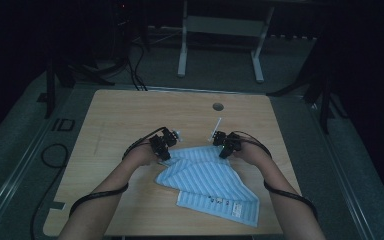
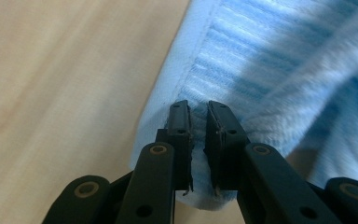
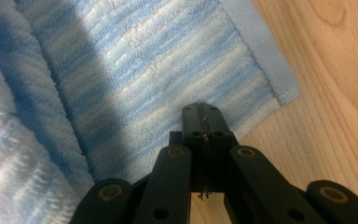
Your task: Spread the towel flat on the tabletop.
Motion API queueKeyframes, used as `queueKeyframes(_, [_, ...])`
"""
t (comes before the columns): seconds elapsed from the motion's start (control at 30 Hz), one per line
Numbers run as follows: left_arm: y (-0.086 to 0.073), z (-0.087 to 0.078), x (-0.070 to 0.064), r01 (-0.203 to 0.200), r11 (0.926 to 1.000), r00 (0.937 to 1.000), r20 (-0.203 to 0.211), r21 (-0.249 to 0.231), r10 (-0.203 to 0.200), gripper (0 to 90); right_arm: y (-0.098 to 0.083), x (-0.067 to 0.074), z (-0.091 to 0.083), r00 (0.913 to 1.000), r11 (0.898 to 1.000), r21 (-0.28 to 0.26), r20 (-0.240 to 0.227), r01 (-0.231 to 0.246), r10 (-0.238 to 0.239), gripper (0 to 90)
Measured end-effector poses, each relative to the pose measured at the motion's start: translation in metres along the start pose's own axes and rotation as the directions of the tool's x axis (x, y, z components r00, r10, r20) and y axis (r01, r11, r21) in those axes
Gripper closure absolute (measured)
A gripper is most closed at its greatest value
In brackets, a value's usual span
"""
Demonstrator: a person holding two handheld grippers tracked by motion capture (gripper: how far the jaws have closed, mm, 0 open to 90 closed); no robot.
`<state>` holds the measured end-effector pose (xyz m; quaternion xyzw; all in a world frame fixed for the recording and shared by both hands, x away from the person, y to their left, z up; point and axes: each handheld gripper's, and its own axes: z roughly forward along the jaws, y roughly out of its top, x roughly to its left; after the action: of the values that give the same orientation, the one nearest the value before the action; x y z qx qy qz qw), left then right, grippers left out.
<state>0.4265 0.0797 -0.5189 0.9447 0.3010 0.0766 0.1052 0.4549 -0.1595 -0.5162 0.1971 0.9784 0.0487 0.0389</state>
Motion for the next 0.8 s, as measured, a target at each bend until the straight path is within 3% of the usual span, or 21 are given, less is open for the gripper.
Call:
queueKeyframes(0.1, [0.005,0.002,0.007,0.014,0.9998,0.9999,-0.007,-0.011,-0.014,80.3,0.000,-0.005,0.000,0.9999,1.000,-0.002,-0.005,-0.015,0.015,89.8])
queueKeyframes(0.5, [0.038,0.011,0.030,0.036,0.9984,0.9972,-0.067,0.043,-0.033,80.2,0.005,-0.034,0.002,0.9941,0.994,-0.020,-0.002,-0.109,0.109,89.7])
queueKeyframes(0.7, [0.052,0.016,0.040,0.057,0.9973,0.9942,-0.094,0.046,-0.053,80.2,0.014,-0.047,0.004,0.9897,0.991,0.011,0.046,-0.136,0.135,89.3])
queueKeyframes(0.8, [0.055,0.018,0.043,0.071,0.9971,0.9918,-0.109,0.029,-0.067,79.2,0.016,-0.053,0.005,0.9829,0.986,0.000,0.085,-0.164,0.163,86.8])
